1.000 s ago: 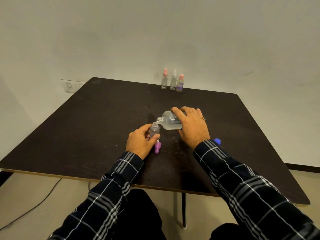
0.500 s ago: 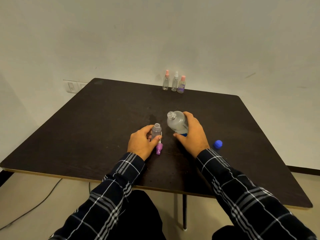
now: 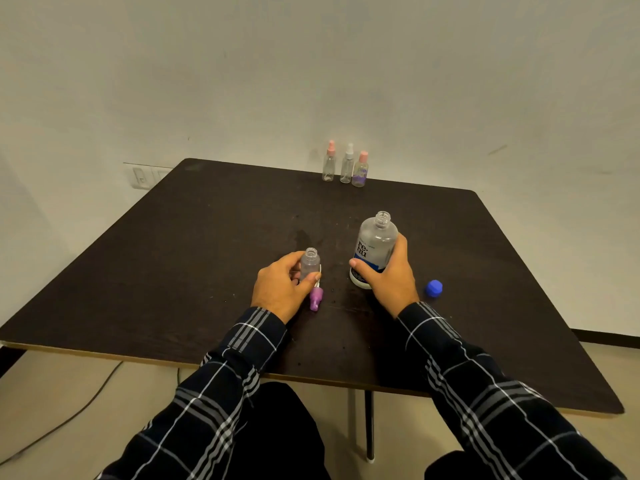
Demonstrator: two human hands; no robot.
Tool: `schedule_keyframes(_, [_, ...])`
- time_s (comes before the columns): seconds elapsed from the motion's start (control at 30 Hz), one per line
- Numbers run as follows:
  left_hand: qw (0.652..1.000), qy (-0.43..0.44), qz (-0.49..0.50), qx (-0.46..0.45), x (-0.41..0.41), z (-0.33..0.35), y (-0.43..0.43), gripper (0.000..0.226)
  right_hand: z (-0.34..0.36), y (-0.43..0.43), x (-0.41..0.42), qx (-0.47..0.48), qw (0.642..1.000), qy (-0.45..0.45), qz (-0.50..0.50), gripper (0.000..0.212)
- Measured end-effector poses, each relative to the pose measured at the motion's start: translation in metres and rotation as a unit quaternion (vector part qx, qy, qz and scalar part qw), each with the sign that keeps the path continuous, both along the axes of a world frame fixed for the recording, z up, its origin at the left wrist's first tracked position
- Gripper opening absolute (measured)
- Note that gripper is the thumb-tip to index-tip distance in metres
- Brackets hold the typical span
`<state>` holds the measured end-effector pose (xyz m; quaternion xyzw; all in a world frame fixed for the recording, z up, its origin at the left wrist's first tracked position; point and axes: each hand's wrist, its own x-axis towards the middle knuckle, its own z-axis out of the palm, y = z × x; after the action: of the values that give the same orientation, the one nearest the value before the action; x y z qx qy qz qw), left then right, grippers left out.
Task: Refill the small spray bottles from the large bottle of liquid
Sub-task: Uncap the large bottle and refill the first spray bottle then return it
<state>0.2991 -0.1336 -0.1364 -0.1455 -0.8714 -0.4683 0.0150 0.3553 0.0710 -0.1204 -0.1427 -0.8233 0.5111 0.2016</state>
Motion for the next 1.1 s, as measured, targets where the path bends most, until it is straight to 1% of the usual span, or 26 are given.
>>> schedule_keyframes(0.07, [1.0,0.003,0.0,0.002,0.0,0.0,0.0,0.048,0.002,-0.003,0.003,-0.002,1.0,-0.016,0.003,0.098])
schedule_keyframes(0.1, [1.0,0.003,-0.001,0.001,0.0,0.001,0.0,0.048,0.003,-0.007,0.007,-0.006,1.0,-0.014,-0.02,0.101])
schedule_keyframes(0.13, [1.0,0.002,-0.004,0.0,0.001,0.001,0.001,0.049,0.004,-0.013,0.013,-0.002,0.998,0.003,-0.063,0.099])
schedule_keyframes(0.17, [1.0,0.0,-0.004,0.001,0.001,0.001,0.001,0.049,0.006,-0.02,0.021,0.02,0.992,0.041,-0.116,0.089])
schedule_keyframes(0.2, [1.0,0.0,-0.004,0.001,0.001,0.001,0.001,0.049,0.006,-0.027,0.03,0.063,0.981,0.094,-0.16,0.073])
schedule_keyframes(0.23, [1.0,0.0,-0.004,0.001,0.001,0.001,0.001,0.049,0.007,-0.033,0.038,0.124,0.966,0.142,-0.176,0.054])
schedule_keyframes(0.27, [1.0,0.001,-0.004,0.001,0.001,0.0,0.0,0.048,0.008,-0.039,0.046,0.188,0.956,0.165,-0.151,0.036])
schedule_keyframes(0.3, [1.0,0.002,-0.004,0.004,0.001,0.0,0.0,0.047,0.01,-0.045,0.051,0.244,0.953,0.152,-0.093,0.022])
schedule_keyframes(0.33, [1.0,0.001,-0.005,0.009,0.0,0.0,-0.001,0.046,0.011,-0.05,0.053,0.291,0.951,0.105,-0.019,0.015])
schedule_keyframes(0.37, [1.0,0.0,-0.006,0.011,0.0,0.0,-0.001,0.045,0.01,-0.056,0.053,0.326,0.943,0.031,0.051,0.016])
schedule_keyframes(0.4, [1.0,-0.001,-0.007,0.009,0.0,0.0,-0.001,0.045,0.007,-0.062,0.051,0.351,0.93,-0.041,0.102,0.025])
schedule_keyframes(0.43, [1.0,-0.002,-0.009,0.006,0.0,0.001,-0.001,0.045,0.004,-0.066,0.048,0.368,0.916,-0.095,0.127,0.036])
schedule_keyframes(0.5, [1.0,-0.003,-0.007,0.002,0.001,0.001,-0.001,0.046,-0.002,-0.073,0.044,0.374,0.905,-0.154,0.128,0.051])
schedule_keyframes(0.63, [1.0,0.004,-0.003,-0.004,0.0,0.002,0.0,0.047,-0.002,-0.084,0.035,0.365,0.914,-0.158,0.083,0.05])
schedule_keyframes(0.73, [1.0,0.003,-0.007,-0.009,0.0,0.003,0.0,0.047,0.004,-0.089,0.026,0.353,0.917,-0.175,0.069,0.052])
schedule_keyframes(0.8, [1.0,0.004,-0.007,-0.011,0.001,0.004,0.0,0.046,0.007,-0.091,0.021,0.336,0.919,-0.196,0.06,0.048])
schedule_keyframes(0.9, [1.0,0.006,-0.006,-0.006,0.002,0.005,0.0,0.046,0.009,-0.089,0.019,0.344,0.915,-0.207,0.033,0.031])
schedule_keyframes(0.93, [1.0,0.004,-0.007,-0.007,0.002,0.006,0.0,0.047,0.011,-0.087,0.02,0.343,0.918,-0.199,0.021,0.025])
schedule_keyframes(1.0, [1.0,0.002,-0.009,-0.004,0.003,0.006,0.0,0.047,0.016,-0.081,0.026,0.315,0.936,-0.159,-0.009,0.021])
schedule_keyframes(1.03, [1.0,0.003,-0.009,-0.001,0.003,0.006,-0.001,0.047,0.019,-0.077,0.03,0.292,0.948,-0.124,-0.028,0.021])
schedule_keyframes(1.1, [1.0,0.003,-0.009,-0.003,0.003,0.006,-0.001,0.05,0.024,-0.07,0.039,0.247,0.966,-0.02,-0.071,0.024])
